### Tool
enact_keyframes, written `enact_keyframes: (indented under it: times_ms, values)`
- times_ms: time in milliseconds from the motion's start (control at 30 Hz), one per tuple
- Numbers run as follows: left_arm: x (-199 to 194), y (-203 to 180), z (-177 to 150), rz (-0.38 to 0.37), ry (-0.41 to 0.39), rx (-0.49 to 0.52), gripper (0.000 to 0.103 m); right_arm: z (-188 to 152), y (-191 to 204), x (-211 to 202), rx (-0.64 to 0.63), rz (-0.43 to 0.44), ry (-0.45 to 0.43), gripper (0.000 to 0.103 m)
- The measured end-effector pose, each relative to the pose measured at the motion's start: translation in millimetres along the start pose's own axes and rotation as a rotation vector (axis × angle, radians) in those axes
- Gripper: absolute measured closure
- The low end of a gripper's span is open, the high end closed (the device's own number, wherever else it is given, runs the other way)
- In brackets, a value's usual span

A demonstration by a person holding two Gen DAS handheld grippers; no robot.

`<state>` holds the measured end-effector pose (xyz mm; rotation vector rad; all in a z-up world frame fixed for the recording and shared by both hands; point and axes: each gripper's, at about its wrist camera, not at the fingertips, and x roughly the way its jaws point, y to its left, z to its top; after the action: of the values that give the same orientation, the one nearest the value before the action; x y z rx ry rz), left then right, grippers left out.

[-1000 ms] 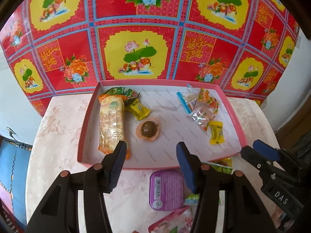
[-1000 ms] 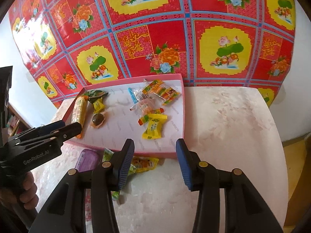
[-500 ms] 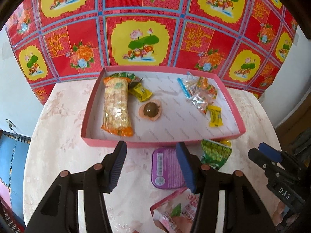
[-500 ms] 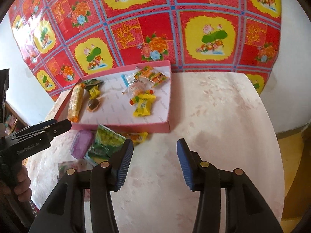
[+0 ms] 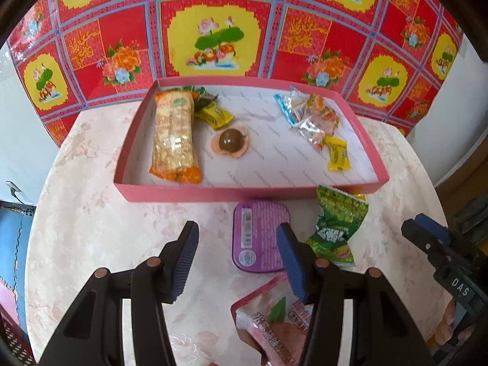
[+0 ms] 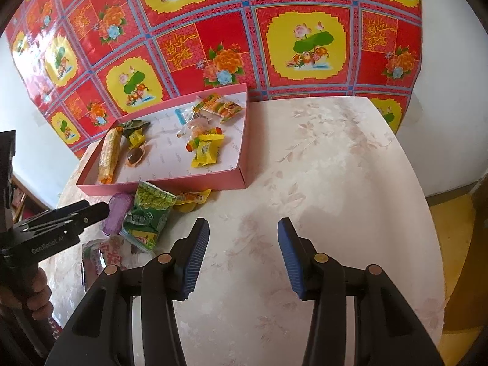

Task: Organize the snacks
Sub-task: 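Withdraw both tools from the box toward the purple tin and green bag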

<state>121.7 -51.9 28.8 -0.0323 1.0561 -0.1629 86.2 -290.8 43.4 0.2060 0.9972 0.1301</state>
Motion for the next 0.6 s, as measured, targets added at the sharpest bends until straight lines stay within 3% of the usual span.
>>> enact_keyframes:
  times_ms: [600]
  values:
    - [22, -23, -7, 0.017, 0.051, 0.069, 0.045, -4, -7, 7, 0.014, 0.022, 0.014, 0.055]
